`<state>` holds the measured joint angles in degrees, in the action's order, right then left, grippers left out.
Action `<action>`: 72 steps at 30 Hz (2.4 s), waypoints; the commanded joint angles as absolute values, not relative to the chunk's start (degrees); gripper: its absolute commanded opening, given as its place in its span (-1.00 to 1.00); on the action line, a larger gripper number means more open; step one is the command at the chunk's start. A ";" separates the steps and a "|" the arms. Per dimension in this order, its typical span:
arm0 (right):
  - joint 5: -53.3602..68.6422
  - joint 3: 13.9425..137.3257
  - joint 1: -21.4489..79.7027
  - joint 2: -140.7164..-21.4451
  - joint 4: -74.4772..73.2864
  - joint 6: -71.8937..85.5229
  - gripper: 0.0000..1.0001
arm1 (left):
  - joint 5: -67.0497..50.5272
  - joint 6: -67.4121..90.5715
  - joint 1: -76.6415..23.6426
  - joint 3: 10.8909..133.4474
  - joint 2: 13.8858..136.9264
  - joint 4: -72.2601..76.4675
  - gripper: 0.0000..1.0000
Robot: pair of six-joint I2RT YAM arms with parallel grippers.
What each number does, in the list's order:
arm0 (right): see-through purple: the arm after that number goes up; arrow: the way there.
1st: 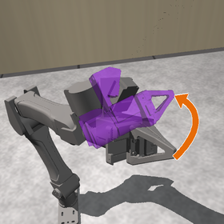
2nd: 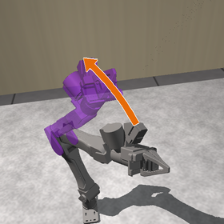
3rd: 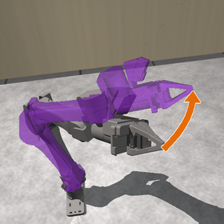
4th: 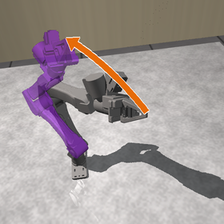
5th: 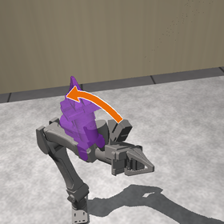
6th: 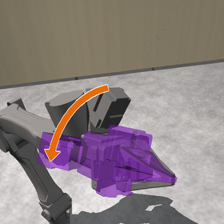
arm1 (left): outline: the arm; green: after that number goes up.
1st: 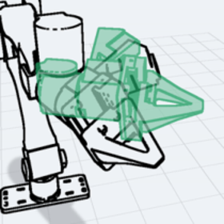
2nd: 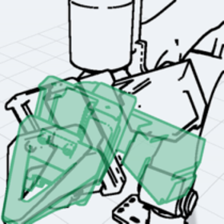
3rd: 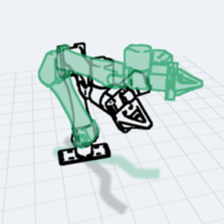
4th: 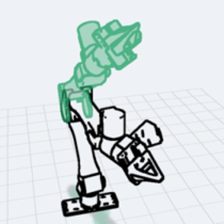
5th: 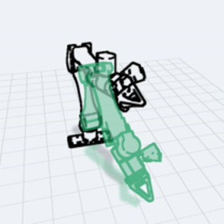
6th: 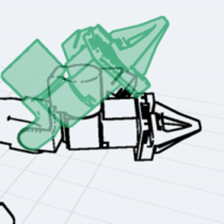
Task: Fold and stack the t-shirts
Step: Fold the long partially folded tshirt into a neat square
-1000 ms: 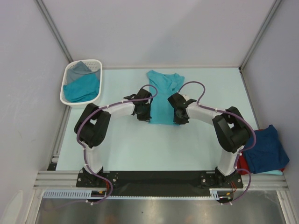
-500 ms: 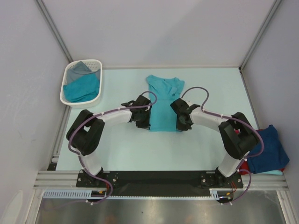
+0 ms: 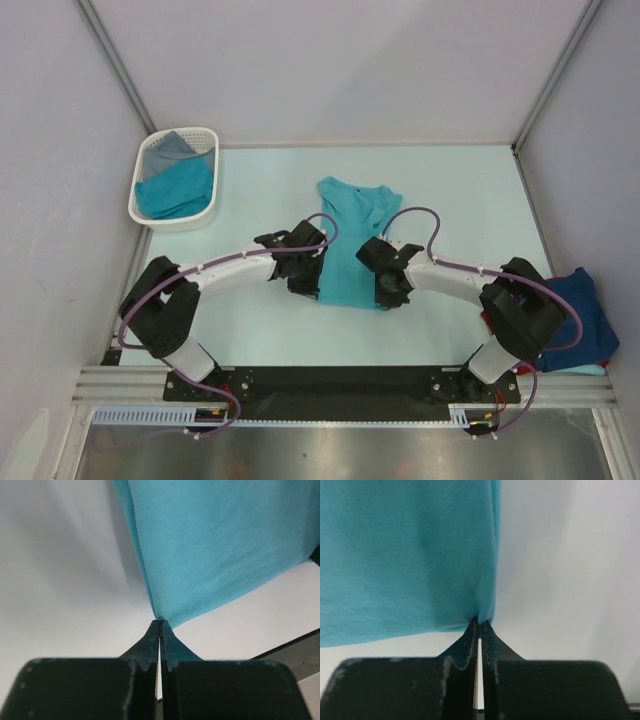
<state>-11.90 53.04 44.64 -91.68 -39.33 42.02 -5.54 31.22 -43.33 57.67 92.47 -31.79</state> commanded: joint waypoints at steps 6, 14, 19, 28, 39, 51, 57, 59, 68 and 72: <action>-9.58 49.30 46.32 -88.07 -44.56 45.70 -1.00 | -5.19 30.85 -44.21 51.68 86.40 -35.42 -1.00; -15.73 60.09 45.44 -87.18 -48.25 43.51 -1.00 | -3.08 29.97 -44.21 59.66 88.15 -37.00 -0.99; -17.93 66.70 43.16 -87.19 -51.06 41.75 -1.00 | -1.32 29.36 -44.21 67.66 88.86 -39.99 -1.00; -21.45 71.62 39.56 -87.18 -50.72 39.82 -1.00 | 2.90 27.77 -42.63 76.55 90.43 -42.63 -1.00; -23.03 81.91 33.40 -93.16 -48.52 35.34 -1.00 | 4.31 26.90 -37.36 88.40 96.85 -43.24 -1.00; -23.99 96.31 29.53 -105.64 -47.29 31.82 -1.00 | 4.74 24.79 -31.29 104.04 109.85 -45.70 -1.00; -25.40 102.64 27.95 -111.44 -47.28 30.50 -1.00 | 4.22 24.70 -29.89 111.77 115.92 -46.32 -1.00; -25.49 104.93 27.34 -113.20 -47.20 29.97 -1.00 | 3.87 24.61 -29.45 114.33 118.64 -47.10 -1.00; -25.40 115.12 25.32 -119.61 -48.60 28.57 -1.00 | 3.08 23.64 -26.19 129.28 127.52 -49.92 -1.00; -25.14 118.81 24.35 -123.30 -49.31 28.56 -1.00 | 1.76 23.55 -24.88 134.28 130.34 -49.92 -1.00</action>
